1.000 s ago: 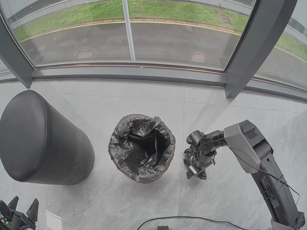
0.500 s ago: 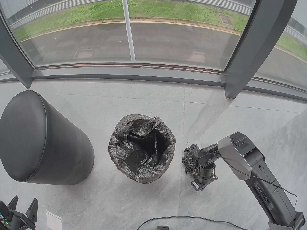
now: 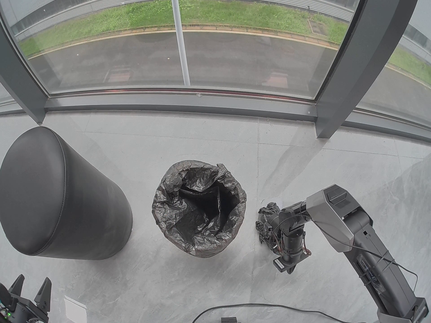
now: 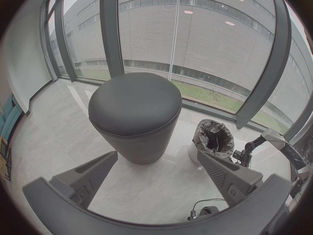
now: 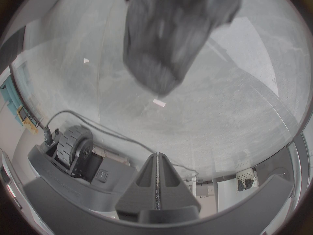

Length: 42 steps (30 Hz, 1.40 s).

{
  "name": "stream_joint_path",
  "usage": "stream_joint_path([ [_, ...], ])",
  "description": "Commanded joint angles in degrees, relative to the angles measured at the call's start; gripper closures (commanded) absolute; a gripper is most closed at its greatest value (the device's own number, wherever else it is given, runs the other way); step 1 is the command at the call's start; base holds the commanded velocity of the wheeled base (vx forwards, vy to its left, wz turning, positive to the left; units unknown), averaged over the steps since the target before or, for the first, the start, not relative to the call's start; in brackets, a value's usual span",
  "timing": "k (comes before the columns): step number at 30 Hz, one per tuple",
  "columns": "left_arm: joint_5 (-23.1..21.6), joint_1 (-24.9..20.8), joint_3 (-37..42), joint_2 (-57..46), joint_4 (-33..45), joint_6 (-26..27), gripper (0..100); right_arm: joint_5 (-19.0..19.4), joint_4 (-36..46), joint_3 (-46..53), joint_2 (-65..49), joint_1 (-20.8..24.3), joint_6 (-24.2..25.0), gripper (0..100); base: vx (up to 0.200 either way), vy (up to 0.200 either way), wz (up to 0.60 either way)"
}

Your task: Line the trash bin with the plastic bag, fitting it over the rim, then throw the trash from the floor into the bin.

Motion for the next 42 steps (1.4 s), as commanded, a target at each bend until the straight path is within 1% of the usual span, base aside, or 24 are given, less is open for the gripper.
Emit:
stream_joint_path([
  [1,0.0,0.0,0.0,-0.9,0.0,0.0,0,-2.5,-2.9,0.0,-3.8,0.2,0.2,100,0.0,0.0,0.0],
  [2,0.0,0.0,0.0,-1.0,0.0,0.0,0,-3.7,-3.5,0.0,-4.2,0.4,0.4,100,0.0,0.0,0.0],
  [3,0.0,0.0,0.0,-1.0,0.0,-0.1,0,-4.9,-4.2,0.0,-4.3,0.6,0.5,0,0.0,0.0,0.0],
  [7,0.0,0.0,0.0,-1.4,0.0,-0.1,0,-7.9,-7.3,0.0,-4.7,1.4,0.6,0,0.0,0.0,0.0],
  [8,0.0,0.0,0.0,-1.4,0.0,-0.1,0,-7.9,-7.3,0.0,-4.7,1.4,0.6,0,0.0,0.0,0.0],
  [9,0.0,0.0,0.0,-1.4,0.0,-0.1,0,-9.3,-10.0,0.0,-4.7,1.8,0.7,0,0.0,0.0,0.0],
  [10,0.0,0.0,0.0,-1.4,-0.1,-0.1,0,-9.7,-10.9,0.0,-4.7,1.9,0.6,0,0.0,0.0,0.0],
  [13,0.0,0.0,0.0,-1.5,-0.1,-0.1,0,-9.7,-12.4,0.0,-4.7,2.7,0.8,0,0.0,0.0,0.0],
  [16,0.0,0.0,0.0,-1.8,-0.1,-0.1,0,-9.8,-16.9,0.0,-4.5,3.5,2.0,0,0.0,0.0,0.0],
  [17,0.0,0.0,0.0,-1.8,-0.1,-0.1,0,-9.8,-16.9,0.0,-4.5,3.5,2.0,0,0.0,0.0,0.0],
  [18,0.0,0.0,0.0,-1.8,-0.1,-0.2,0,-9.9,-21.4,0.0,-4.1,3.8,1.7,0,0.0,0.0,0.0],
  [20,0.0,0.0,0.0,-1.8,-0.1,-0.2,0,-11.2,-24.0,0.0,-3.3,4.3,1.5,0,0.0,0.0,0.0],
  [21,0.0,0.0,0.0,-1.8,-0.1,-0.2,0,-11.2,-24.0,0.0,-3.3,4.3,1.5,0,0.0,0.0,0.0],
  [22,0.0,0.0,0.0,-1.8,-0.1,-0.2,0,-12.7,-25.9,0.0,-2.9,4.3,0.6,0,0.0,0.0,0.0],
  [23,0.0,0.0,0.0,-1.8,-0.1,-0.3,0,-13.5,-27.3,0.0,-2.7,4.3,-0.3,0,0.0,0.0,0.0],
  [25,0.0,0.0,0.0,-1.8,-0.1,-0.2,0,-14.1,-29.8,0.0,-2.3,4.3,-1.6,0,0.0,0.0,0.0],
  [27,0.0,0.0,0.0,-1.8,-0.1,-0.3,0,-14.4,-31.6,0.0,-2.3,4.3,-2.2,0,0.0,0.0,0.0],
  [32,0.0,0.0,0.0,-1.9,-0.1,-0.3,0,-14.8,-32.0,0.0,-2.3,4.3,-2.4,0,0.0,0.0,0.0],
  [33,0.0,0.0,0.0,-1.9,-0.1,-0.4,0,-14.8,-32.0,0.0,-2.3,4.4,-2.4,100,0.0,0.0,0.0],
  [37,0.0,0.0,0.0,-2.0,-0.1,-0.4,0,-14.8,-31.7,0.0,-2.7,4.6,-2.6,100,0.0,0.0,0.0],
  [42,-0.1,0.0,-0.1,-7.2,0.1,0.3,0,-14.9,-31.7,0.0,-3.0,4.6,-3.2,100,0.0,0.0,0.0],
])
